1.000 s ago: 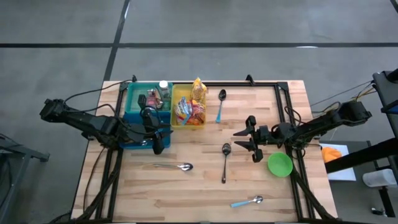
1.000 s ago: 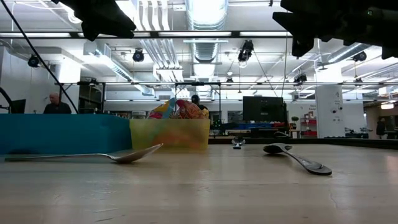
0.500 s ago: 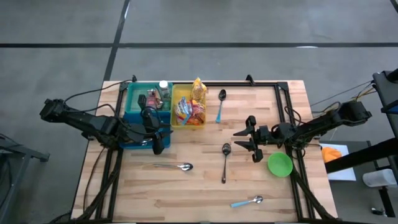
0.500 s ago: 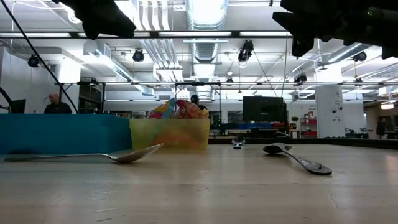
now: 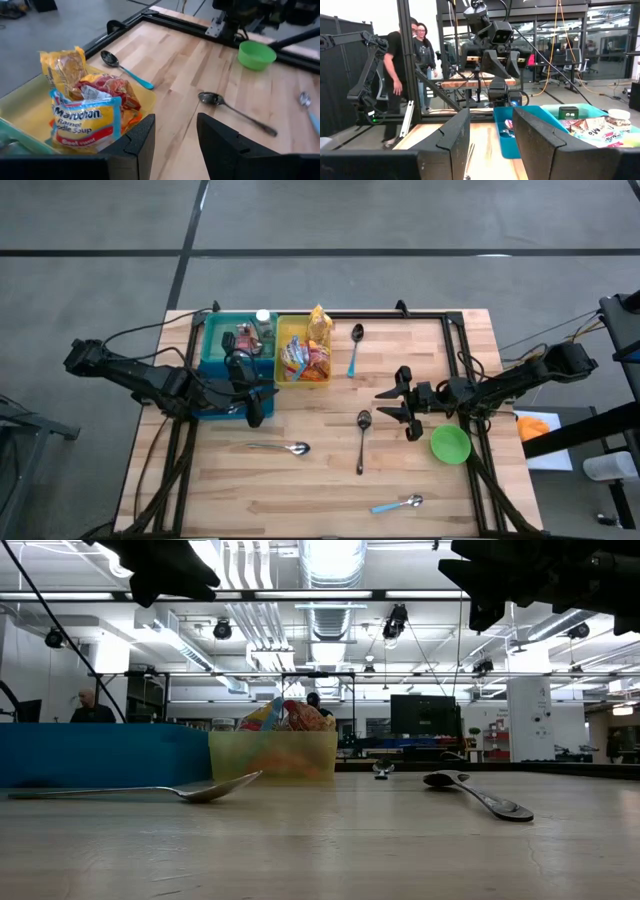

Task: Pick & Place Food Item
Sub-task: Put the silver spoon into the blue bin

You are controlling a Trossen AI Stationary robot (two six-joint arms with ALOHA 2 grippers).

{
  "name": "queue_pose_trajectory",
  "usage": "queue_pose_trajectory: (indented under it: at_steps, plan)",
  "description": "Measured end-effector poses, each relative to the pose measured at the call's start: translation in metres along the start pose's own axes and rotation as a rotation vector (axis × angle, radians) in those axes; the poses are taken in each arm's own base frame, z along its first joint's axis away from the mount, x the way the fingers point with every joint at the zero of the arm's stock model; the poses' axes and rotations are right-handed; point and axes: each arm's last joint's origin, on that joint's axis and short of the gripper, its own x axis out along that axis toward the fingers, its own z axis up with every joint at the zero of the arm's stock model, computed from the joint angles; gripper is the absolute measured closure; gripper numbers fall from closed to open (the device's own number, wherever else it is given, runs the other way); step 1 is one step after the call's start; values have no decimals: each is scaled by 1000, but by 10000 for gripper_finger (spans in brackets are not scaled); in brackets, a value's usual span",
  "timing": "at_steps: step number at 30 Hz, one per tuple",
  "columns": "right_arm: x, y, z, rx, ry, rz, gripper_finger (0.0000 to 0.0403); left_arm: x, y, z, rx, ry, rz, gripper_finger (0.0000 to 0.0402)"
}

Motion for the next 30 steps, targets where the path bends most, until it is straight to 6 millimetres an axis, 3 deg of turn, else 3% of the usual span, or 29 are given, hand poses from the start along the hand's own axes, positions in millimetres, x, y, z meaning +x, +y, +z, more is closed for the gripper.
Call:
queue_pose_trajectory:
  at_steps: [6, 15, 22, 30]
  plan:
    - [0, 0, 0, 0, 0, 0, 256, 1, -4, -2, -28, 17, -32, 256]
    - [0, 0, -2, -1, 21, -2, 256, 29, -20, -20, 31, 142, 23, 256]
    - [0, 0, -2, -3, 23, -2, 256, 45, -37, -14, -6, 181, 22, 251]
    - [0, 0, -2, -3, 24, -2, 256, 67, -61, -6, 22, 257, -17, 154]
